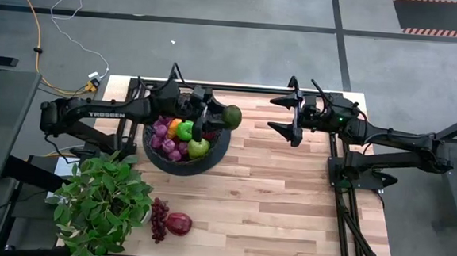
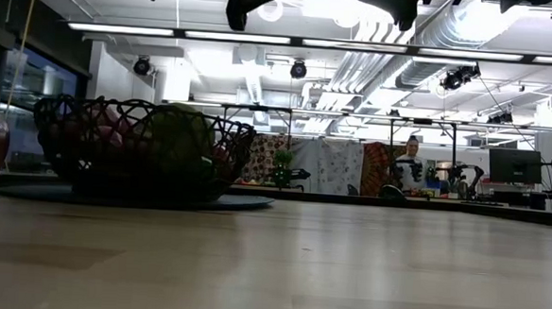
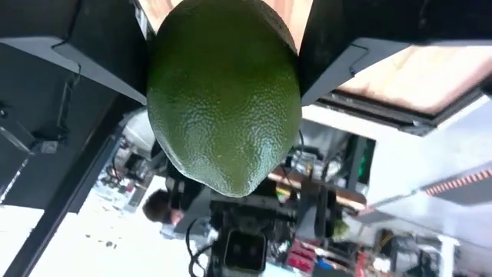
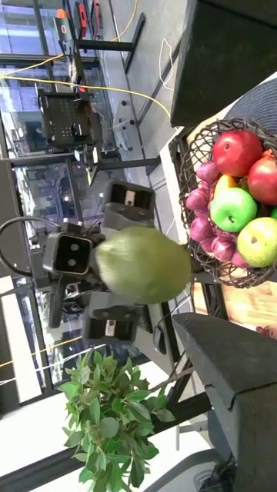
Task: Build produce basket
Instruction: Put the lime into the wire basket
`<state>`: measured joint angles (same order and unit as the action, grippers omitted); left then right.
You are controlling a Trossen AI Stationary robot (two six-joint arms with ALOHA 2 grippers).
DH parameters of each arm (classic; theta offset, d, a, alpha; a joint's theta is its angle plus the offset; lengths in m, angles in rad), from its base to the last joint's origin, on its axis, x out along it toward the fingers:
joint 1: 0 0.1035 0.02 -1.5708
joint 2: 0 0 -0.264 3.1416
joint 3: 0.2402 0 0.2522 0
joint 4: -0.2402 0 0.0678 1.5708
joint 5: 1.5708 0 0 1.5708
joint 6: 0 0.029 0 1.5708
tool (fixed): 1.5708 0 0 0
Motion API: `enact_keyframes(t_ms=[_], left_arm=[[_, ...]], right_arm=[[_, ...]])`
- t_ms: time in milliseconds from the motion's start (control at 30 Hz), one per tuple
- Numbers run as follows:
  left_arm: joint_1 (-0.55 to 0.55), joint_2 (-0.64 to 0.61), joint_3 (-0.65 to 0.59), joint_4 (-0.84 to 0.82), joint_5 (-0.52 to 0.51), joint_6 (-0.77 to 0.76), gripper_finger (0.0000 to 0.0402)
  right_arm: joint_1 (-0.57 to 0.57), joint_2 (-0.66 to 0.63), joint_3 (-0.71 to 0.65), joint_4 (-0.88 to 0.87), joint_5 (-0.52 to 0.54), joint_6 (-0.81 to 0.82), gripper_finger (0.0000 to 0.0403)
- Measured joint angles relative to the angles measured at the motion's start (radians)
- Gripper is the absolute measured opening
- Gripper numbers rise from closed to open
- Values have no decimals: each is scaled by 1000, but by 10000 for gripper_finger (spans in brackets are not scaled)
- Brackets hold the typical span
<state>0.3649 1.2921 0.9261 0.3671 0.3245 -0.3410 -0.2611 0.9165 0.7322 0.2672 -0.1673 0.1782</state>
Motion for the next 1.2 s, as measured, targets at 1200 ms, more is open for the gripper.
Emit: enact_keyframes(t_ms=[1200], left_arm=[[103, 74, 99, -929, -617, -160, 278]], right_arm=[[0, 0, 0, 0, 22, 30, 397]])
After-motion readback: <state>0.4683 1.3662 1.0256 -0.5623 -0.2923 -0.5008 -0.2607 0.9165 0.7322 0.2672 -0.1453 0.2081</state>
